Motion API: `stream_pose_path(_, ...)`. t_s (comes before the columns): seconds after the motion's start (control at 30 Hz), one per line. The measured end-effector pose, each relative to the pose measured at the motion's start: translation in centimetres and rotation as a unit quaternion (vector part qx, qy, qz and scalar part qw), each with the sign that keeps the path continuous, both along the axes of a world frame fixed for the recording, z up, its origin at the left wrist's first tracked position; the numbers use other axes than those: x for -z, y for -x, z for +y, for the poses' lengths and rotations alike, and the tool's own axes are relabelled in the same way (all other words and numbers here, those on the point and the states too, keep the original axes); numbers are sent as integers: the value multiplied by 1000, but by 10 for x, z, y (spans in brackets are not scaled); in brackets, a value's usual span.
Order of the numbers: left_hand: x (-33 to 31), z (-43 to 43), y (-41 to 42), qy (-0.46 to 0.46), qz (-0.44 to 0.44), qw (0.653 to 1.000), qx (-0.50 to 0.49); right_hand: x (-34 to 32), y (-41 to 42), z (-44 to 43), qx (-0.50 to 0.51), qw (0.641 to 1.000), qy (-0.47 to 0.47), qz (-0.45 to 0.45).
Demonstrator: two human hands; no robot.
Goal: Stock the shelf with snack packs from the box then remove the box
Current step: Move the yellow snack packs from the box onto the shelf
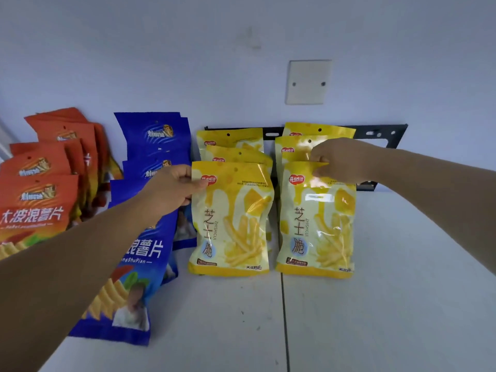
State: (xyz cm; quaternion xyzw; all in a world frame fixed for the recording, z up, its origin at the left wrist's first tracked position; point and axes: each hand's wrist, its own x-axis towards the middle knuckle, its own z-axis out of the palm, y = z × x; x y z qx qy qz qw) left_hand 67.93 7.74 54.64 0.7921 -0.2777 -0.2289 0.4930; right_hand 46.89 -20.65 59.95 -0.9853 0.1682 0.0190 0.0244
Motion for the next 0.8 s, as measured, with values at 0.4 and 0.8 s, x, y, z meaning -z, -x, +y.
stream_pose_path(0.4, 1, -9, -27, -70, 13, 996, 60, 13, -20, -8, 30, 999, -33, 16)
stream_pose_path(0.8, -21, -22, -26, -107, -107, 984, 92, 5, -11, -3, 50, 997, -62, -11)
